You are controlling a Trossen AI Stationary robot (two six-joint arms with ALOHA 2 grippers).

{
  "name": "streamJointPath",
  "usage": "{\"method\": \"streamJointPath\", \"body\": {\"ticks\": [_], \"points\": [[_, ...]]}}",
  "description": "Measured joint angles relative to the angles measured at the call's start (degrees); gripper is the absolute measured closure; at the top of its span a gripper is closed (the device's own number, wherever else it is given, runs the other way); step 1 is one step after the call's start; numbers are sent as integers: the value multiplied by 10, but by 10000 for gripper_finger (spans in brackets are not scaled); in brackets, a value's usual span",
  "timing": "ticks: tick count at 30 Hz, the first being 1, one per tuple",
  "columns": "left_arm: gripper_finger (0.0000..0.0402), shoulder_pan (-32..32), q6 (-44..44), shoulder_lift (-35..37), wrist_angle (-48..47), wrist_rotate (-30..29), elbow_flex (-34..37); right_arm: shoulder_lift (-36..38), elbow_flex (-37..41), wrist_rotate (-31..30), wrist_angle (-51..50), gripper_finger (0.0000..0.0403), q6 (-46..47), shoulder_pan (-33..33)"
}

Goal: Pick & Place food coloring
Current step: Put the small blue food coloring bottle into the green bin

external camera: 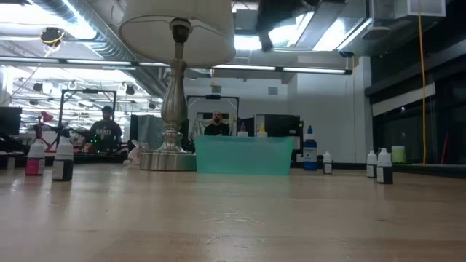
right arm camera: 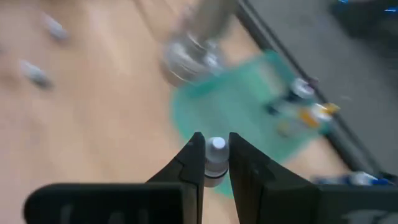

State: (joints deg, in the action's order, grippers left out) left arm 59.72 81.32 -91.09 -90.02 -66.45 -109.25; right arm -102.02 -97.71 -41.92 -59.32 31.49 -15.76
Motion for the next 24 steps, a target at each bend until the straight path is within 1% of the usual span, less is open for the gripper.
{"method": "streamJointPath", "body": {"ticks": [4,7,9,11,14,18,21,24], "points": [[107,-2,3,0,0,-1,0,21,42,-41,-44,349,-12,24],[107,-5,10,0,0,-1,0,65,88,-51,-44,349,-23,56],[107,-7,13,0,0,-3,0,107,128,-52,-18,348,-37,83],[107,-7,19,0,0,-7,0,157,180,-42,36,347,-66,112],[107,-7,22,0,0,-11,0,237,265,19,175,346,-138,163],[107,-7,25,0,0,-11,0,310,368,133,346,349,-231,225],[107,-7,25,0,0,-11,0,328,421,236,428,349,-277,267],[107,-7,25,0,0,-15,0,328,463,322,471,349,-302,301]]}}
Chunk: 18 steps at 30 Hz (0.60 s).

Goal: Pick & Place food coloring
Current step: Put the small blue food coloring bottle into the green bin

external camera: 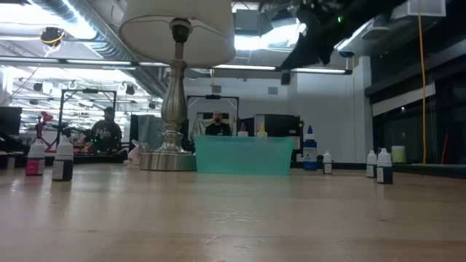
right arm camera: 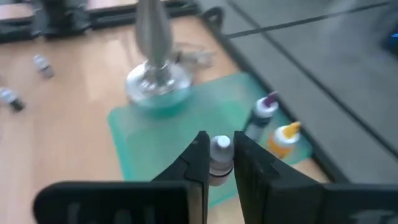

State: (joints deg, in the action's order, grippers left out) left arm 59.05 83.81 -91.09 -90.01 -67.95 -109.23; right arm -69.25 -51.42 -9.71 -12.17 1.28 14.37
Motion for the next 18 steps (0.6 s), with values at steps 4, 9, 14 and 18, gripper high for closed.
{"method": "streamJointPath", "body": {"ticks": [4,9,14,18], "points": [[107,0,0,0,0,-2,0,-5,61,107,73,349,-21,38],[107,-2,4,0,0,-15,0,-4,128,176,160,349,-31,57],[107,-9,12,0,0,-26,0,-30,159,213,223,349,-33,54],[107,-17,25,0,0,-24,0,-67,150,225,254,349,-44,43]]}}
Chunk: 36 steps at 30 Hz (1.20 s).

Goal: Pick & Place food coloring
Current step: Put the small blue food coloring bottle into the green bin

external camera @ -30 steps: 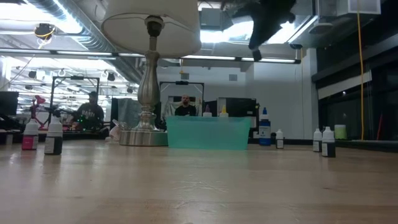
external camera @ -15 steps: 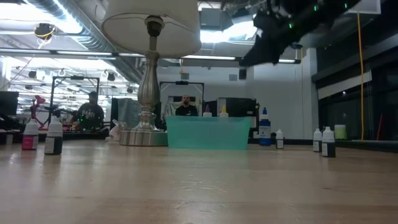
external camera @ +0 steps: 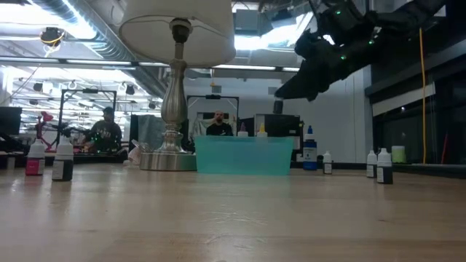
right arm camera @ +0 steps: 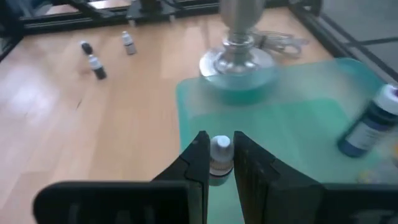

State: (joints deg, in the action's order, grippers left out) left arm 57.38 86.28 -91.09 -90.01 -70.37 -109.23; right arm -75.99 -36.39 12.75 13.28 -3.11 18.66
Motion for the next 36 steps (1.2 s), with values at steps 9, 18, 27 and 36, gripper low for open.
{"method": "streamJointPath", "body": {"ticks": [9,18,27,36], "points": [[107,-1,0,0,0,8,0,-79,-13,21,39,349,-16,-3],[107,-1,1,0,0,13,0,-140,-14,21,65,349,-16,-11],[107,-1,1,0,0,30,0,-174,-14,4,67,349,-18,-16],[107,-1,1,0,0,35,0,-181,-14,-25,63,346,-34,-22]]}}
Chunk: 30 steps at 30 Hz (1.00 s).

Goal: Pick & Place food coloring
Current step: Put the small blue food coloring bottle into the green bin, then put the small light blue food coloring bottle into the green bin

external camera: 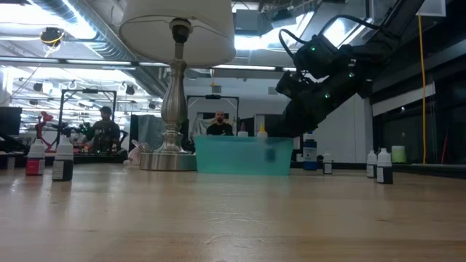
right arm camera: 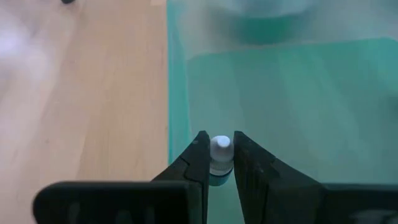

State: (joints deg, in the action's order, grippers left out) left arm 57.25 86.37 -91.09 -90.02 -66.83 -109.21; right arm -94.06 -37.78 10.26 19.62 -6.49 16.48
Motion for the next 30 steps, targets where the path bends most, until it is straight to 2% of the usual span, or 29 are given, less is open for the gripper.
{"method": "streamJointPath", "body": {"ticks": [8,23,30], "points": [[107,0,0,0,0,1,0,1,-2,-3,-17,304,-2,-1],[107,0,-1,0,0,1,0,0,-10,-4,-26,298,-2,-1],[107,0,-21,6,0,-9,0,0,-69,-8,-64,298,8,-1]]}}
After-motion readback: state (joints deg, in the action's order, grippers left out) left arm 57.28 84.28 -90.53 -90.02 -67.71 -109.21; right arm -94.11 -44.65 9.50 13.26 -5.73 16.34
